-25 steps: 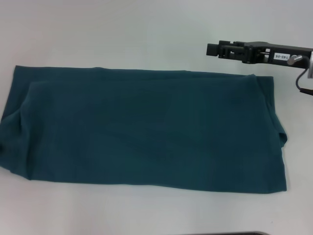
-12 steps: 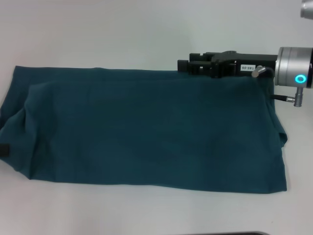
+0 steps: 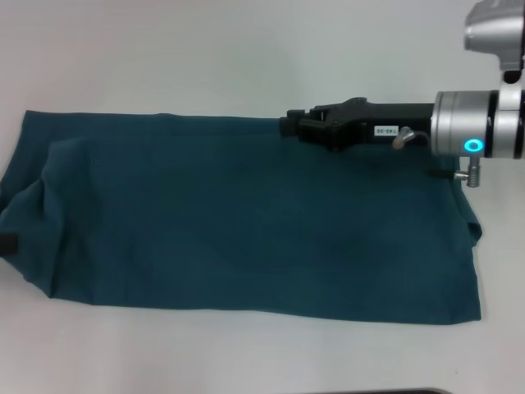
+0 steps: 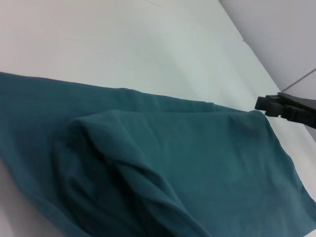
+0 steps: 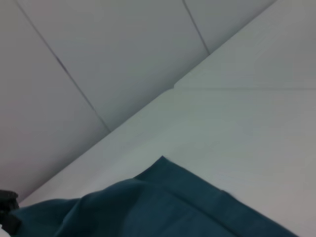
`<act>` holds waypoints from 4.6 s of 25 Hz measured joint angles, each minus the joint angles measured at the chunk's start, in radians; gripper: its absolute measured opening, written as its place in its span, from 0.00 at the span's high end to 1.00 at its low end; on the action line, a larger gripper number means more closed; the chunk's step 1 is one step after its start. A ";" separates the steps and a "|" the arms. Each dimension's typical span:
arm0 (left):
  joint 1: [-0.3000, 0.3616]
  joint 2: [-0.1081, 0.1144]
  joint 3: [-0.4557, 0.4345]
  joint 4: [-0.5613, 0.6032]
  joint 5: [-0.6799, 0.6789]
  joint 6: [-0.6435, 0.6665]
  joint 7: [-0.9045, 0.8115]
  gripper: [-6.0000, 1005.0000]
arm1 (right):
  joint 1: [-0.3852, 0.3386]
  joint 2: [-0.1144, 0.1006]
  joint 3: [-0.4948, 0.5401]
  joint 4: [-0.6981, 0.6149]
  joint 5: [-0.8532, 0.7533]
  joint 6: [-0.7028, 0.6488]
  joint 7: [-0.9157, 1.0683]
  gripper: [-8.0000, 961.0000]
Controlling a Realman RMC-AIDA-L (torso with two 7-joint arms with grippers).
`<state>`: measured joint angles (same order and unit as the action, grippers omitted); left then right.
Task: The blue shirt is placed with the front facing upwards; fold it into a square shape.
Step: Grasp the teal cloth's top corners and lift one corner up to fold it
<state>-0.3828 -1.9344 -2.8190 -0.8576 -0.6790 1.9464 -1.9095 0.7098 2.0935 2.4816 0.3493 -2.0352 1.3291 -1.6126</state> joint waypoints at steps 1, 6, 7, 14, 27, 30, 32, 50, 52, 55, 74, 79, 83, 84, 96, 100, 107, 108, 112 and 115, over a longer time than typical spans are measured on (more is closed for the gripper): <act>-0.001 -0.001 0.002 0.000 0.000 0.000 0.002 0.98 | 0.004 0.001 -0.017 -0.006 0.009 -0.010 -0.002 0.61; -0.004 -0.003 0.002 -0.001 -0.008 0.018 0.013 0.98 | 0.013 0.002 -0.092 -0.020 0.059 -0.037 -0.003 0.86; -0.004 -0.003 0.003 -0.001 -0.018 0.023 0.014 0.98 | 0.014 0.003 -0.106 -0.020 0.071 -0.037 -0.003 0.86; -0.006 -0.003 0.008 -0.002 -0.121 0.071 0.024 0.98 | 0.033 0.004 -0.216 -0.039 0.139 -0.072 -0.003 0.91; 0.001 -0.006 0.058 -0.020 -0.254 0.098 0.036 0.98 | 0.109 0.014 -0.355 -0.120 0.204 -0.168 -0.006 0.92; 0.001 -0.006 0.074 -0.026 -0.259 0.100 0.038 0.98 | 0.116 0.016 -0.360 -0.122 0.206 -0.170 -0.007 0.92; 0.002 -0.006 0.085 -0.026 -0.260 0.101 0.041 0.98 | 0.117 0.016 -0.361 -0.122 0.212 -0.170 -0.007 0.92; -0.055 -0.007 0.105 -0.026 -0.262 0.095 0.029 0.98 | 0.117 0.009 -0.363 -0.114 0.216 -0.173 0.003 0.93; -0.071 -0.010 0.106 -0.027 -0.262 0.095 0.029 0.98 | 0.117 0.009 -0.363 -0.113 0.216 -0.172 0.003 0.93; -0.092 -0.016 0.124 -0.027 -0.268 0.097 0.029 0.98 | 0.117 0.007 -0.361 -0.108 0.216 -0.171 0.011 0.93; -0.096 -0.021 0.364 -0.097 -0.524 0.103 0.015 0.97 | 0.120 0.006 -0.364 -0.099 0.216 -0.173 0.034 0.94; -0.079 -0.035 0.408 -0.162 -0.575 0.105 -0.007 0.97 | 0.129 0.009 -0.382 -0.104 0.216 -0.174 0.034 0.94; -0.073 -0.043 0.429 -0.204 -0.597 0.105 -0.020 0.97 | 0.138 0.012 -0.397 -0.108 0.216 -0.176 0.034 0.94; -0.072 -0.043 0.431 -0.207 -0.600 0.105 -0.022 0.97 | 0.140 0.013 -0.400 -0.109 0.216 -0.178 0.034 0.94; -0.071 -0.045 0.428 -0.210 -0.600 0.102 -0.023 0.97 | 0.149 0.016 -0.444 -0.115 0.216 -0.189 0.034 0.95; -0.079 -0.046 0.431 -0.210 -0.604 0.100 -0.023 0.97 | 0.169 0.018 -0.496 -0.124 0.232 -0.228 0.041 0.95; -0.090 -0.054 0.432 -0.210 -0.622 0.099 -0.020 0.97 | 0.188 0.019 -0.620 -0.136 0.315 -0.297 0.046 0.95; -0.091 -0.055 0.432 -0.211 -0.627 0.099 -0.019 0.97 | 0.193 0.019 -0.633 -0.141 0.324 -0.306 0.046 0.95; -0.097 -0.058 0.434 -0.213 -0.655 0.100 -0.016 0.97 | 0.214 0.020 -0.692 -0.154 0.364 -0.323 0.047 0.95; -0.100 -0.058 0.441 -0.214 -0.678 0.101 -0.014 0.97 | 0.224 0.022 -0.732 -0.154 0.399 -0.327 0.047 0.96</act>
<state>-0.4825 -1.9927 -2.3780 -1.0712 -1.3568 2.0473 -1.9240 0.9335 2.1153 1.7500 0.1949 -1.6362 1.0016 -1.5653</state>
